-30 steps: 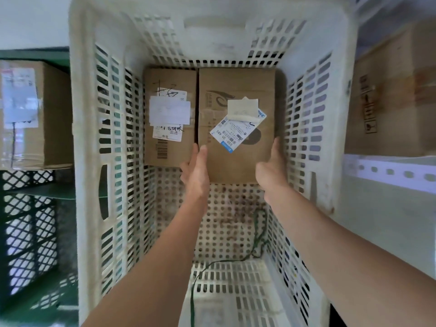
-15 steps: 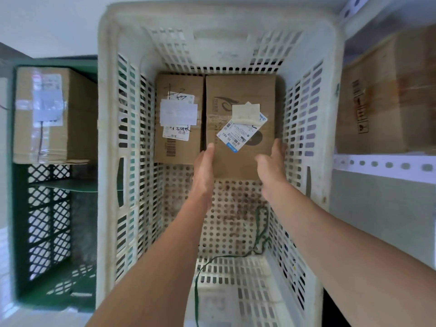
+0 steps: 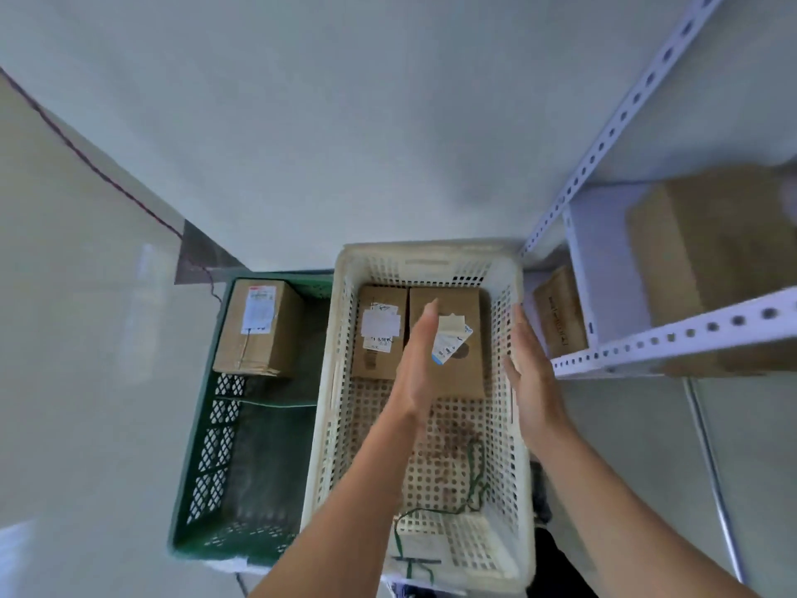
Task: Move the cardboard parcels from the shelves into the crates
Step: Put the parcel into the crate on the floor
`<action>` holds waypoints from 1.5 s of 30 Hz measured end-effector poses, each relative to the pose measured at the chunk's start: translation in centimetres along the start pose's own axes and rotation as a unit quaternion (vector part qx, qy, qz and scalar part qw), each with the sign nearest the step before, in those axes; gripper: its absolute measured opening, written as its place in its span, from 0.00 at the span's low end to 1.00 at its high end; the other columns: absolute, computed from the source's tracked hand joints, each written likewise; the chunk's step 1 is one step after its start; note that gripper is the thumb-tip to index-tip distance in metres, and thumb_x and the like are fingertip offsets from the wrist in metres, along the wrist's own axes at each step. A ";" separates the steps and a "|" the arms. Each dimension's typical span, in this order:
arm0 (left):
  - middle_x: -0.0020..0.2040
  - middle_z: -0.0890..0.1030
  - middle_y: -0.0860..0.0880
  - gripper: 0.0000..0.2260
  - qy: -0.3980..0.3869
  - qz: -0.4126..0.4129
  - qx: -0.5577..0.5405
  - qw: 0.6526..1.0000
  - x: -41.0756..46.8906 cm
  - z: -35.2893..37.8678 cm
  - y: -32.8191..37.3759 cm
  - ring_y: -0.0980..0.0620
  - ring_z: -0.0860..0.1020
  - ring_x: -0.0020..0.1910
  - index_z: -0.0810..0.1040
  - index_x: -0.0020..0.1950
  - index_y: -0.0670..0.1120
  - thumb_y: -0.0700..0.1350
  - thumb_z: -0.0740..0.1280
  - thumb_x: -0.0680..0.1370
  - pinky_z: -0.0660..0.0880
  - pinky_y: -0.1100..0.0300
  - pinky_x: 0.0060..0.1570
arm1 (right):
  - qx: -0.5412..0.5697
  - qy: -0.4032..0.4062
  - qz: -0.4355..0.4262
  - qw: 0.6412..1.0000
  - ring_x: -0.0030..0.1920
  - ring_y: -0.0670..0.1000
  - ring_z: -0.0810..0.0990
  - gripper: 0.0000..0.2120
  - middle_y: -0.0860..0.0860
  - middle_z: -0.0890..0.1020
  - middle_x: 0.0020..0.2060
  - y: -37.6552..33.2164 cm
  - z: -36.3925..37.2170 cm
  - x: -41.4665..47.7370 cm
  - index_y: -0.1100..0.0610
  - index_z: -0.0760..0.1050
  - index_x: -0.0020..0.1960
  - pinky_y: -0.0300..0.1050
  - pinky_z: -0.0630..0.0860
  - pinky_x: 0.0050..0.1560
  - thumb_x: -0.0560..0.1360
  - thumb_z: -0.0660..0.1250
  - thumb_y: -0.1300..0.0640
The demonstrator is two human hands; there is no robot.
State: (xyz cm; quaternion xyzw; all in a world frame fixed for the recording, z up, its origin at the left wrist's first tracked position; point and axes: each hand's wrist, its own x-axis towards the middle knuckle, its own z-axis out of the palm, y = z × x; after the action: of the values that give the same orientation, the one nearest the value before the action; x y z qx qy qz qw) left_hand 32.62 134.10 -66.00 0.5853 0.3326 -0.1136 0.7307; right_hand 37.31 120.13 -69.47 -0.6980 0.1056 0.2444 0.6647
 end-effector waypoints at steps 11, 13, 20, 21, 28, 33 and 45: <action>0.80 0.66 0.72 0.36 -0.043 0.171 0.014 0.984 -20.7 5.9 18.0 0.71 0.62 0.78 0.67 0.81 0.70 0.79 0.55 0.75 0.56 0.49 0.84 | 0.030 -0.055 -0.167 0.984 0.80 0.30 0.58 0.32 0.25 0.63 0.78 -23.1 -3.5 -19.0 0.22 0.65 0.73 0.52 0.54 0.85 0.70 0.63 0.18; 0.79 0.67 0.73 0.35 -0.056 0.200 0.018 0.978 -23.8 7.7 19.2 0.75 0.62 0.77 0.68 0.80 0.72 0.80 0.55 0.74 0.57 0.50 0.84 | 0.035 -0.068 -0.181 0.981 0.80 0.31 0.58 0.30 0.26 0.63 0.79 -25.7 -5.2 -22.3 0.19 0.66 0.71 0.54 0.53 0.85 0.70 0.63 0.19; 0.81 0.68 0.71 0.33 -0.062 0.299 0.073 0.950 -32.3 15.2 18.1 0.69 0.62 0.81 0.67 0.83 0.67 0.76 0.52 0.80 0.62 0.51 0.78 | 0.019 -0.074 -0.233 0.969 0.79 0.29 0.59 0.31 0.20 0.63 0.75 -30.2 -14.6 -32.2 0.27 0.59 0.77 0.55 0.54 0.86 0.75 0.58 0.24; 0.81 0.68 0.70 0.32 -0.062 0.303 0.075 0.948 -33.3 16.4 17.6 0.69 0.63 0.81 0.67 0.83 0.66 0.76 0.53 0.80 0.63 0.50 0.78 | 0.019 -0.069 -0.240 0.968 0.79 0.30 0.59 0.32 0.21 0.63 0.75 -30.5 -16.5 -33.3 0.27 0.59 0.76 0.54 0.54 0.86 0.74 0.58 0.23; 0.76 0.73 0.71 0.36 -0.100 0.290 0.078 0.948 -39.5 27.4 17.4 0.72 0.68 0.76 0.72 0.79 0.66 0.78 0.55 0.74 0.65 0.49 0.77 | 0.057 -0.009 -0.277 0.959 0.81 0.36 0.60 0.30 0.26 0.62 0.78 -32.1 -29.6 -37.9 0.25 0.60 0.75 0.56 0.57 0.85 0.74 0.57 0.25; 0.77 0.73 0.66 0.33 -0.124 0.281 0.064 0.949 -42.2 34.8 19.3 0.68 0.70 0.75 0.73 0.77 0.64 0.75 0.55 0.75 0.65 0.46 0.78 | 0.118 0.048 -0.297 0.946 0.82 0.42 0.62 0.32 0.37 0.64 0.82 -33.5 -37.5 -38.7 0.35 0.63 0.80 0.56 0.59 0.84 0.78 0.61 0.28; 0.68 0.79 0.60 0.41 -0.169 0.276 0.046 0.945 -36.6 50.0 31.5 0.61 0.78 0.65 0.67 0.84 0.53 0.75 0.59 0.76 0.70 0.53 0.68 | 0.111 0.152 -0.279 0.942 0.80 0.43 0.66 0.29 0.38 0.65 0.82 -39.8 -52.9 -31.3 0.38 0.62 0.83 0.58 0.61 0.82 0.84 0.56 0.33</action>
State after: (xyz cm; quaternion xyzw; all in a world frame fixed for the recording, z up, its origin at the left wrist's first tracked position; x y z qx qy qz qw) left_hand 40.27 88.51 -14.10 0.6593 0.0244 -0.0201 0.7512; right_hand 39.85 66.49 -19.65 -0.6505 0.0330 -0.0729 0.7553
